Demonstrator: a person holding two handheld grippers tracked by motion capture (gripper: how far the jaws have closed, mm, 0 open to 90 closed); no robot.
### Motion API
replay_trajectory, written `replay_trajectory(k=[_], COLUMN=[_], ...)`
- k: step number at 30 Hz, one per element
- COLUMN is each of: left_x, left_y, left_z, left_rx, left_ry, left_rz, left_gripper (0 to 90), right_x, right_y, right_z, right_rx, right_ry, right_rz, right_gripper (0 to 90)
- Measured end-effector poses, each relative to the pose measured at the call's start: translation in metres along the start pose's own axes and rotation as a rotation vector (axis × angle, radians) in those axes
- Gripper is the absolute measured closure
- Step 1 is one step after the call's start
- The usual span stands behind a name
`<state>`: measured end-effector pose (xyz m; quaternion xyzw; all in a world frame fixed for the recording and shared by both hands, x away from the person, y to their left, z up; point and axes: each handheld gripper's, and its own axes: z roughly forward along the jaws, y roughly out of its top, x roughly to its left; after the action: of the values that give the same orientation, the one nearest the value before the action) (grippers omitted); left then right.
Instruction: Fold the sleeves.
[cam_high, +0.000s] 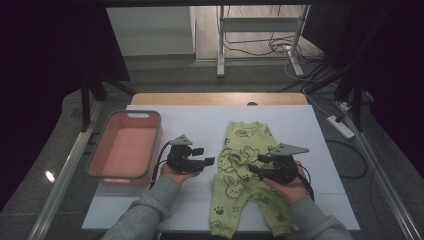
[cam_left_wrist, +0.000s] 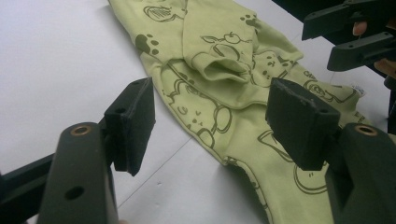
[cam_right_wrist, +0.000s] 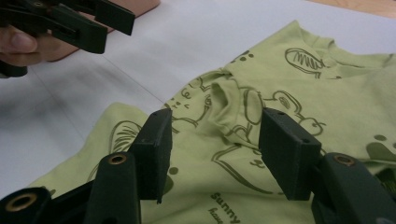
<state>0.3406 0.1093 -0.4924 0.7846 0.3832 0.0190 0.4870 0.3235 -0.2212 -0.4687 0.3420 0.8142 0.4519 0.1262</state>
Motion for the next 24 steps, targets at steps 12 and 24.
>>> replay_trajectory(k=[12,24], left_x=[0.002,0.003], left_y=[0.0,0.003], left_z=[-0.001,-0.002], left_rx=[-0.007,-0.015], left_ry=[0.005,0.013], left_rz=[-0.003,-0.004], left_gripper=[33.0,32.9], right_x=[0.01,0.016], right_y=[0.0,0.0], right_z=[0.005,0.008], right_rx=[0.006,0.014], right_ry=[0.029,0.04], right_rz=[-0.032,-0.043], right_gripper=[45.9,45.8])
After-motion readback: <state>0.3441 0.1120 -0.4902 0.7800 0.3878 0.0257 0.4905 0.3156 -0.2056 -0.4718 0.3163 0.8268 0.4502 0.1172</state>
